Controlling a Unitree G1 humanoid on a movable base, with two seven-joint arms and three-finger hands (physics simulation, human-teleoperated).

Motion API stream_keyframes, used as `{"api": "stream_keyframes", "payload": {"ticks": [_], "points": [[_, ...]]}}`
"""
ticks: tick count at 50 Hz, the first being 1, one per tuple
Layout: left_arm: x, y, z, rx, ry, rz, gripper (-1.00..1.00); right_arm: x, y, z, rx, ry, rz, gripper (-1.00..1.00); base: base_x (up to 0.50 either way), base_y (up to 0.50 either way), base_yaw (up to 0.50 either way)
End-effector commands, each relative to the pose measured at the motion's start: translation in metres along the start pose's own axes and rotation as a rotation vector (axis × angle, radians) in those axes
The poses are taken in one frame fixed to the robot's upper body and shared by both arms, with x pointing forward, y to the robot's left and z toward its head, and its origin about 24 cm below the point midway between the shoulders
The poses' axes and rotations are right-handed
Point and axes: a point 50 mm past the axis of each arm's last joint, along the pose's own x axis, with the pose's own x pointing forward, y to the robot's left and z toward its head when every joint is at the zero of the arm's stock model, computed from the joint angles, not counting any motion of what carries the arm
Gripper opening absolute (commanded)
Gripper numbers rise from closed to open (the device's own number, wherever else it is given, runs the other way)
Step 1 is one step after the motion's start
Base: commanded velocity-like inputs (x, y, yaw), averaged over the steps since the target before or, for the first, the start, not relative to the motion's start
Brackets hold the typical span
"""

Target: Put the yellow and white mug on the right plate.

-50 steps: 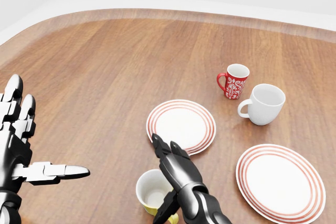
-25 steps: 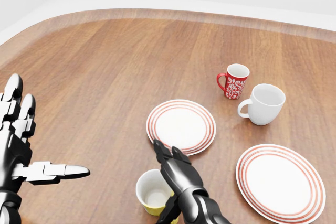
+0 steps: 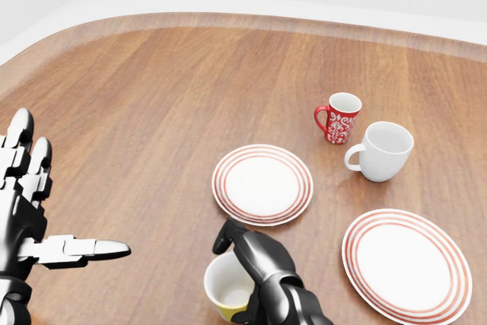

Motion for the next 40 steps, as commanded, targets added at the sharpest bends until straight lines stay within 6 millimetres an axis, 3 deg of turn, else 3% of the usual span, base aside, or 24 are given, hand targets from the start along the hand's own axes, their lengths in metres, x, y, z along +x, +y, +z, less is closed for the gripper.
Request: {"api": "stream_keyframes", "payload": {"ticks": [1, 17, 40], "points": [[0.0, 0.0, -0.001, 0.0, 0.003, -0.001, 1.0, -0.001, -0.01, 0.005, 0.01, -0.026, -0.031, -1.0, 0.0, 0.0, 0.0], [0.0, 0.0, -0.002, -0.001, 0.007, 0.001, 1.0, 0.0, -0.051, 0.007, 0.033, -0.015, -0.11, -1.0, 0.0, 0.0, 0.0], [0.0, 0.001, -0.001, 0.0, 0.002, 0.004, 1.0, 0.003, -0.097, -0.02, 0.084, 0.053, -0.203, -1.0, 0.0, 0.0, 0.0]]}}
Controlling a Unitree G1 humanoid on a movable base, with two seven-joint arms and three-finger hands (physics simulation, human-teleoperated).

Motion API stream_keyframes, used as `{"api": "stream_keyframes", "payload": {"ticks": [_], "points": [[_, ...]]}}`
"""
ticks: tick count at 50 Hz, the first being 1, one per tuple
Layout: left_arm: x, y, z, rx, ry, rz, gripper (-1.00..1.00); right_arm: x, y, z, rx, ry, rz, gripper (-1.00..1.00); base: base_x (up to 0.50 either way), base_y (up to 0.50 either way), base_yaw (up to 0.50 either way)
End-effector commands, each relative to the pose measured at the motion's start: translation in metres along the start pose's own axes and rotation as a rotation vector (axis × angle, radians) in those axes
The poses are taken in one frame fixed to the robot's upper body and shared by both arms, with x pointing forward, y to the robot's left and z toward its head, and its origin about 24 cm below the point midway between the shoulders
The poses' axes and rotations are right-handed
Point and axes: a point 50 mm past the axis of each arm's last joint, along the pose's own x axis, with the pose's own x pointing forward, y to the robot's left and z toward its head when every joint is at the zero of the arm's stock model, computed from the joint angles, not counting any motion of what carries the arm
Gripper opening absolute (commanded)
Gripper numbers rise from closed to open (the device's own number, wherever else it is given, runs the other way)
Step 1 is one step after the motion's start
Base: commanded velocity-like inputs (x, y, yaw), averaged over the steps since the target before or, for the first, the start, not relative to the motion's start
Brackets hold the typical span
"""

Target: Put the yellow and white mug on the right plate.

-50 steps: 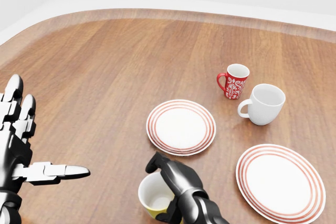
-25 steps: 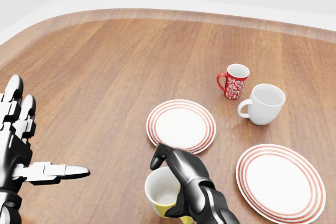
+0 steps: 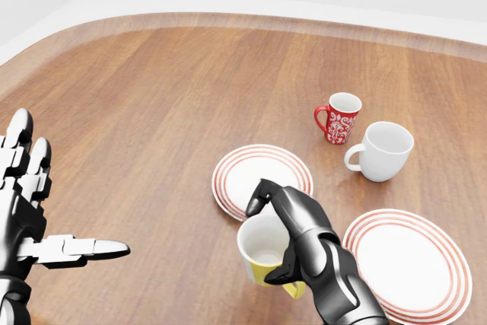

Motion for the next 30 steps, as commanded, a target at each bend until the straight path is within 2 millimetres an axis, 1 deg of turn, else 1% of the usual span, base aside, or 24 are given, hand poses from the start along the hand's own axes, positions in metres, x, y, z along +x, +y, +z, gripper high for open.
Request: {"api": "stream_keyframes", "payload": {"ticks": [1, 4, 18, 30], "points": [[0.0, 0.0, -0.001, 0.001, 0.004, 0.001, 1.0, 0.004, -0.024, -0.011, 0.021, 0.027, -0.056, -1.0, 0.0, 0.0, 0.0], [0.0, 0.0, 0.0, 0.001, 0.002, -0.001, 1.0, 0.005, -0.028, -0.016, 0.021, 0.037, -0.064, -1.0, 0.0, 0.0, 0.0], [0.001, 0.0, -0.002, 0.002, 0.008, -0.001, 1.0, 0.008, -0.061, -0.032, 0.056, 0.088, -0.123, -1.0, 0.0, 0.0, 0.0], [0.0, -0.001, -0.003, 0.003, 0.012, -0.001, 1.0, 0.008, -0.076, -0.049, 0.069, 0.127, -0.16, -1.0, 0.0, 0.0, 0.0]]}}
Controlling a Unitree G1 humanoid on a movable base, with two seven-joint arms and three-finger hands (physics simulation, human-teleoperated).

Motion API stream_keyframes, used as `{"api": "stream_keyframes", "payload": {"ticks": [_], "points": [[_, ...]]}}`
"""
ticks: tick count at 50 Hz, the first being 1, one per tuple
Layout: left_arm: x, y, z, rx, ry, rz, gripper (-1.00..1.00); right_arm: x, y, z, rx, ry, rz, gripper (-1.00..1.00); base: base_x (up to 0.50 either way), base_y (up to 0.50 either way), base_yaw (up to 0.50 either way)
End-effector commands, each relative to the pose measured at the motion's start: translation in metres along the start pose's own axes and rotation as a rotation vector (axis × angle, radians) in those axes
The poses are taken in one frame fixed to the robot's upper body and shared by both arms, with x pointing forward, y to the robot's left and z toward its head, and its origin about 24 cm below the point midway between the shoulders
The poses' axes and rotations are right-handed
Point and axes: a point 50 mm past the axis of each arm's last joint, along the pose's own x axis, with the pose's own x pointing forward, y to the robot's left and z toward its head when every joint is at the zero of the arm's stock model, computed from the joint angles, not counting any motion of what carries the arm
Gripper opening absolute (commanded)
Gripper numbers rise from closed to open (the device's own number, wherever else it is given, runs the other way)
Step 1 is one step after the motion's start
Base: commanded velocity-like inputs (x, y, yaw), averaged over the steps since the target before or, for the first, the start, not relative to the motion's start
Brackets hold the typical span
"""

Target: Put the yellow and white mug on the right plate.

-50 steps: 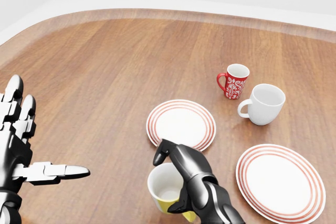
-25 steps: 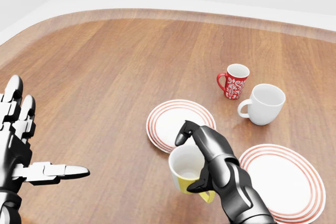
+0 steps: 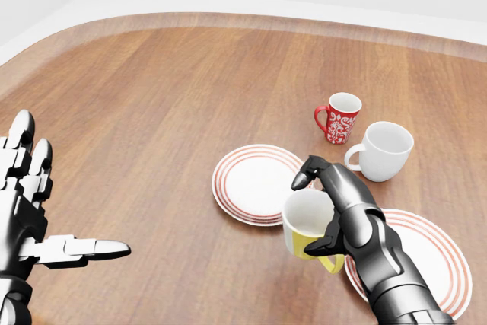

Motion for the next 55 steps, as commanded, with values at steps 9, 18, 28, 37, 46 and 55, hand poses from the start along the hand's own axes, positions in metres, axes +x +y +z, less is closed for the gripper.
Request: {"api": "stream_keyframes", "payload": {"ticks": [9, 18, 28, 37, 46, 55], "points": [[0.0, -0.001, -0.001, 0.002, 0.007, -0.004, 1.0, 0.003, -0.026, -0.031, 0.008, 0.125, -0.083, -1.0, 0.0, 0.0, 0.0], [0.0, -0.001, -0.003, 0.002, 0.012, -0.005, 1.0, 0.001, -0.032, -0.044, 0.005, 0.179, -0.099, -1.0, 0.0, 0.0, 0.0], [0.0, -0.001, -0.002, 0.003, 0.011, -0.003, 1.0, -0.002, -0.041, -0.055, 0.019, 0.222, -0.12, -1.0, 0.0, 0.0, 0.0], [0.0, -0.001, -0.002, 0.004, 0.009, -0.003, 1.0, -0.005, -0.053, -0.065, 0.031, 0.253, -0.146, -1.0, 0.0, 0.0, 0.0], [0.0, -0.001, -0.002, 0.005, 0.01, -0.002, 1.0, -0.008, -0.066, -0.072, 0.049, 0.273, -0.173, -1.0, 0.0, 0.0, 0.0], [0.0, -0.001, -0.002, 0.006, 0.011, -0.001, 1.0, -0.009, -0.085, -0.074, 0.065, 0.276, -0.21, -1.0, 0.0, 0.0, 0.0]]}}
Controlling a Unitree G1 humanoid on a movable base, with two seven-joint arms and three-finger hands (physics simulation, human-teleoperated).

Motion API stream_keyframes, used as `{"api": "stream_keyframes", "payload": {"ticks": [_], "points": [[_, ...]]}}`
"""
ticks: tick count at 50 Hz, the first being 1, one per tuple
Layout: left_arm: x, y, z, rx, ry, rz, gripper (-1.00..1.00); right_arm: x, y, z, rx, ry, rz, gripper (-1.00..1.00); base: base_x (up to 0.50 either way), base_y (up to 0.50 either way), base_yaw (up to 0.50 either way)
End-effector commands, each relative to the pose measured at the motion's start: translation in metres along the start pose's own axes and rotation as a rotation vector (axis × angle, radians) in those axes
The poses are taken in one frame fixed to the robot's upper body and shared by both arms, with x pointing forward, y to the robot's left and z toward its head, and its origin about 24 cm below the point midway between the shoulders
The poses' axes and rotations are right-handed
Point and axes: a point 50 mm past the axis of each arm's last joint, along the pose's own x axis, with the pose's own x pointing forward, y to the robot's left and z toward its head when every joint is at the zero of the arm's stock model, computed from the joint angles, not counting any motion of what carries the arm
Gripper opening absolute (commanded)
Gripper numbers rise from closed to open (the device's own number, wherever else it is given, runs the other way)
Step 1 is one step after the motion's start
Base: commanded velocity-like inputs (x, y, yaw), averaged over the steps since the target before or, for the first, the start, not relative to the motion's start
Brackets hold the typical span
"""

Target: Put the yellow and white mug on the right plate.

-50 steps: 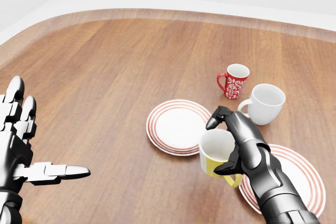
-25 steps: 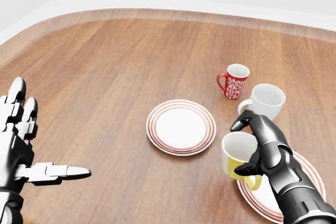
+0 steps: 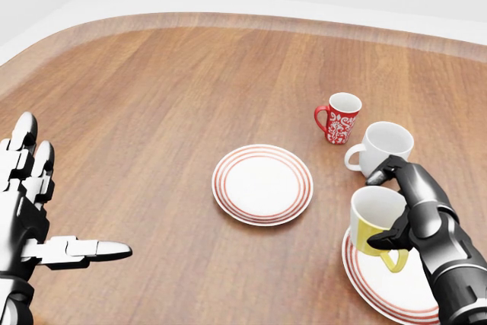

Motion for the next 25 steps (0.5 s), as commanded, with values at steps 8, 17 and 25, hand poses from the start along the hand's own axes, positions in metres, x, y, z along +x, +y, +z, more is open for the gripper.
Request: {"api": "stream_keyframes", "payload": {"ticks": [8, 17, 25], "points": [[0.0, 0.0, -0.001, 0.001, 0.003, 0.001, 1.0, 0.001, -0.024, -0.01, 0.046, 0.035, -0.057, -1.0, 0.0, 0.0, 0.0], [0.0, 0.0, 0.0, 0.001, -0.001, 0.0, 1.0, 0.0, -0.026, -0.016, 0.059, 0.055, -0.073, -1.0, 0.0, 0.0, 0.0], [0.0, 0.0, -0.001, 0.0, 0.003, -0.001, 1.0, -0.002, -0.021, -0.025, 0.059, 0.093, -0.088, -1.0, 0.0, 0.0, 0.0]]}}
